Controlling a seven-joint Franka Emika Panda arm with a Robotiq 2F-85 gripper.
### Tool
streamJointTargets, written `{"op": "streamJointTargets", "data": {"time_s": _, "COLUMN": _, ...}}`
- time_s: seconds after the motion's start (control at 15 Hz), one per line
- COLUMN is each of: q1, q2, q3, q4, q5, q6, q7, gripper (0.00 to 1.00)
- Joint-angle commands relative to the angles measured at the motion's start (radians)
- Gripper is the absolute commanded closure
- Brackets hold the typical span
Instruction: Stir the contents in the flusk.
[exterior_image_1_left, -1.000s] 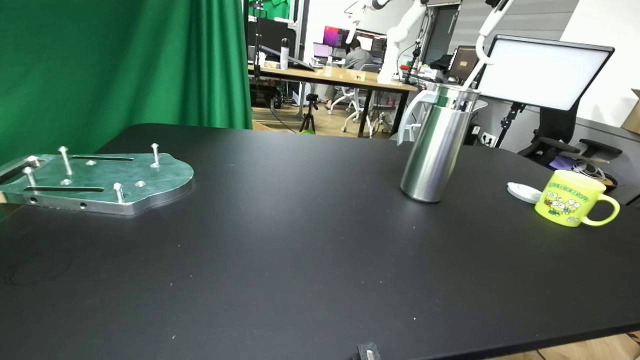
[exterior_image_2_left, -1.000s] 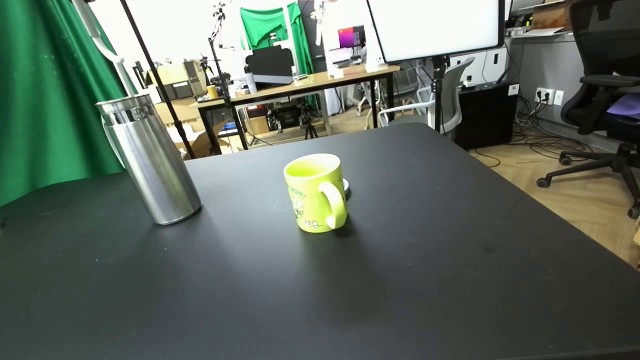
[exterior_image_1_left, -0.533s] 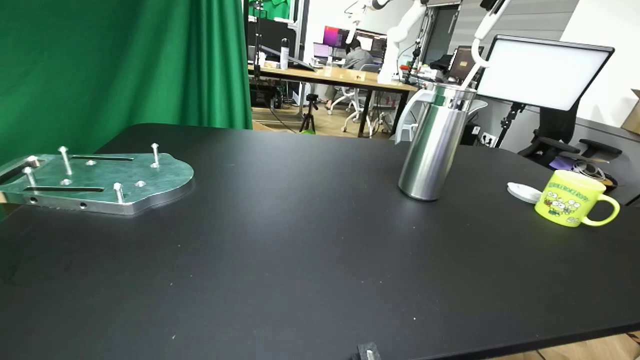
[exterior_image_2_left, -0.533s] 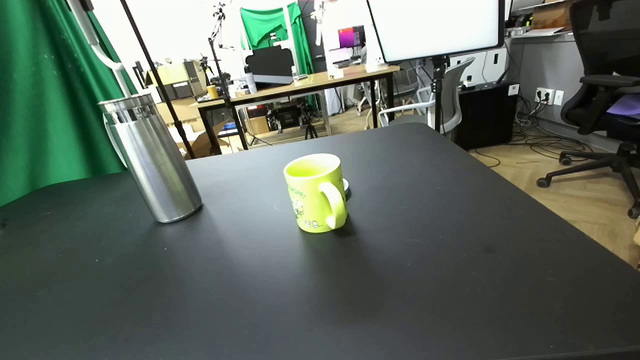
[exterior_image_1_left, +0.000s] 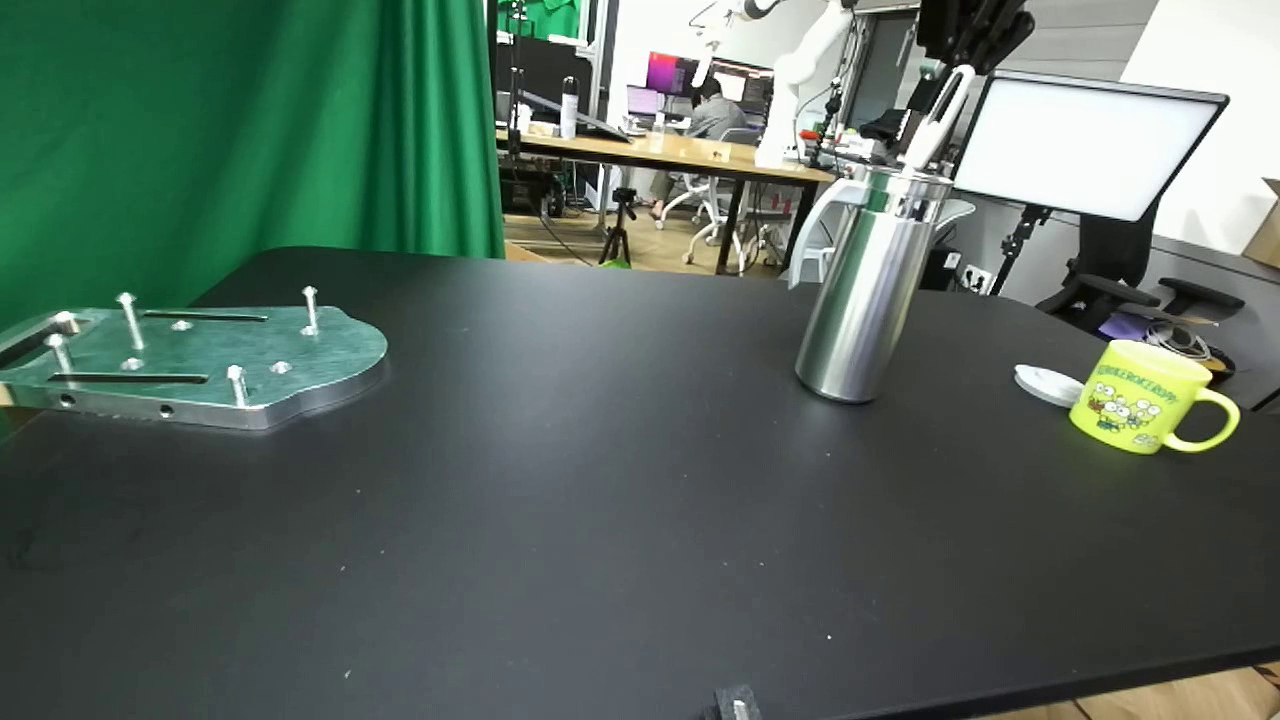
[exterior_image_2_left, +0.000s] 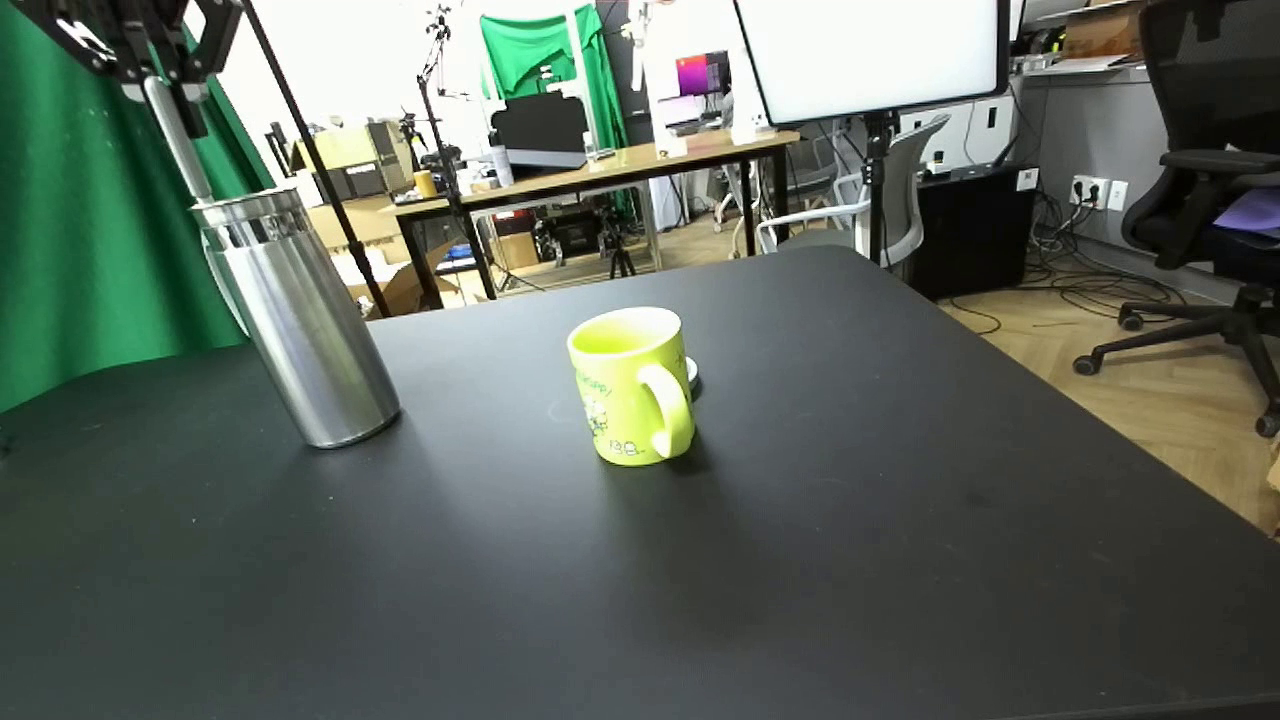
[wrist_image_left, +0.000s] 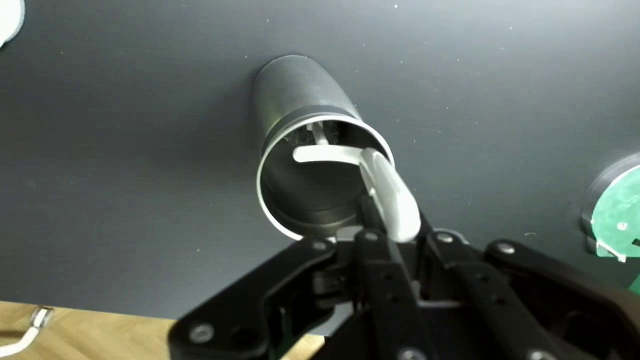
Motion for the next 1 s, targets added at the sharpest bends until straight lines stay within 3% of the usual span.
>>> {"op": "streamJointTargets", "data": {"time_s": 0.0, "q1": -0.004, "q2": 0.025, "q3": 0.013, "q4": 0.004, "q5": -0.019, "q6": -0.002, "q7": 0.023, "gripper": 0.96}}
{"op": "streamJointTargets", "data": {"time_s": 0.4, "q1": -0.016, "q2": -0.017, "q3": 0.007, "q4": 0.017, "q5": -0.021, "q6": -0.029, "q7": 0.018, "gripper": 0.96}}
{"op": "streamJointTargets", "data": {"time_s": 0.93, "q1": -0.028, "q2": -0.166, "q3": -0.021, "q4": 0.061, "q5": -0.032, "q6": -0.090, "q7": 0.020, "gripper": 0.96}}
